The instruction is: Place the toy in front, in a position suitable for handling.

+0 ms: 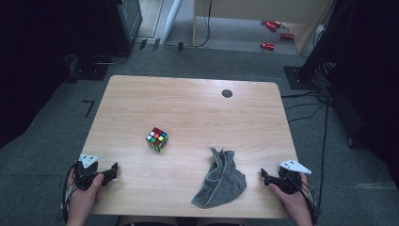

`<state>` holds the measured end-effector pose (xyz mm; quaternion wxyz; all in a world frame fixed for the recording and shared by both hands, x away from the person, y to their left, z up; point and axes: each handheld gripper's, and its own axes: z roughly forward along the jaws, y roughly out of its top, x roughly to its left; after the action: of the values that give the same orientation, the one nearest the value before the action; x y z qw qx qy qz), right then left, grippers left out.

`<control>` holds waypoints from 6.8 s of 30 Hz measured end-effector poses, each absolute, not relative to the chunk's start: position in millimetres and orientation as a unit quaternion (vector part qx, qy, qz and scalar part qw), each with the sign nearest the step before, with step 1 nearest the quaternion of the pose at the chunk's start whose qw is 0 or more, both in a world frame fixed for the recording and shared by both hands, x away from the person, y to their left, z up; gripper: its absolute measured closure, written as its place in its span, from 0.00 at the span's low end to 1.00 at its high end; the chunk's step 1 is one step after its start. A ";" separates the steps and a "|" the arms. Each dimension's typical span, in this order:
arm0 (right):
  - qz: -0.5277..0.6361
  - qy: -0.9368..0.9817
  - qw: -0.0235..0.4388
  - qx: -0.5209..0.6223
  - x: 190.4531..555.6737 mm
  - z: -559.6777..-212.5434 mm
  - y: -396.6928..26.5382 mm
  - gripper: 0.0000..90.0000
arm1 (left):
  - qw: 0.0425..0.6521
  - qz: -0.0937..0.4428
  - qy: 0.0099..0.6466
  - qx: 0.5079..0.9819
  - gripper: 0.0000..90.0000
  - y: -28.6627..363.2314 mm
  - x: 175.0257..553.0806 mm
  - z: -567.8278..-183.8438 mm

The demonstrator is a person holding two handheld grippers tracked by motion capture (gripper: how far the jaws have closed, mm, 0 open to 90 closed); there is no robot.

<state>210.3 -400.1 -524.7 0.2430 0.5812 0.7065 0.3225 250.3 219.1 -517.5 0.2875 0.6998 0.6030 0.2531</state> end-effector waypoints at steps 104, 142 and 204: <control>0.353 0.817 0.181 0.420 202.6 -520.7 -252.1 0.22 | 0.380 0.162 0.496 0.763 0.02 131.1 295.5 -490.9; 0.354 0.817 0.181 0.416 202.4 -521.1 -252.9 0.22 | 0.322 0.198 0.476 0.794 0.29 81.3 330.9 -514.1; 0.564 0.716 0.177 0.372 242.3 -419.7 -170.1 0.76 | 0.383 0.122 0.286 0.870 0.38 28.2 262.1 -482.1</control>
<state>242.3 -170.1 -419.7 0.1774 0.3716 0.7159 0.5638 262.1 28.2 -482.1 0.3828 0.8700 0.2860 0.1215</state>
